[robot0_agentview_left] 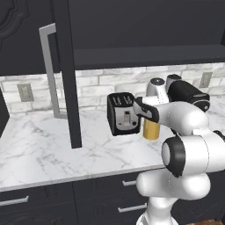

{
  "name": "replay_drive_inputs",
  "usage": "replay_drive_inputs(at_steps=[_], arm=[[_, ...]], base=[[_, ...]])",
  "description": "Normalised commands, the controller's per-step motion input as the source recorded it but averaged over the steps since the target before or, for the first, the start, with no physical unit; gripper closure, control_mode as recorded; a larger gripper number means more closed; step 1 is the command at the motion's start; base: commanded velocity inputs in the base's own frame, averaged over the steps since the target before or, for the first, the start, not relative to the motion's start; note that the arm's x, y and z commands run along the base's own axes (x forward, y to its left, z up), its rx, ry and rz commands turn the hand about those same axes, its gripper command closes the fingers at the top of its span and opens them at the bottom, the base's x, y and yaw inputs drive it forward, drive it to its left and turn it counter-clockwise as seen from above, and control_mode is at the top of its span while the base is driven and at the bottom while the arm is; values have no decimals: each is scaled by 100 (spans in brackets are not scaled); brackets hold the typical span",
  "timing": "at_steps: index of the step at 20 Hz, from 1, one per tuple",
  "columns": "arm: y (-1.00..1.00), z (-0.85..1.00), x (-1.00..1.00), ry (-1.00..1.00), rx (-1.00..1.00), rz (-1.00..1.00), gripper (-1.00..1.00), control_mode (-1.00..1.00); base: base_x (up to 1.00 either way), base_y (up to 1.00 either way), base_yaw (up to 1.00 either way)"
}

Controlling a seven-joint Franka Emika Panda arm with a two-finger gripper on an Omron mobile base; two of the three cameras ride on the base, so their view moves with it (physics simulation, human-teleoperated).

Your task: There is a tray on the dining counter. Grab the cup, mug, and pitcher and place them on the tray. The pitcher may be placed next to the tray if it cannot fit the tray.

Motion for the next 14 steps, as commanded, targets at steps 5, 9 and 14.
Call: replay_drive_inputs(at_steps=[5,9,14], arm=[[0,0,0,0,0,0,-100,-100],[0,0,0,0,0,0,-100,-100],[0,0,0,0,0,0,100,-100]], base=[[0,0,0],[0,0,0],[0,0,0]])
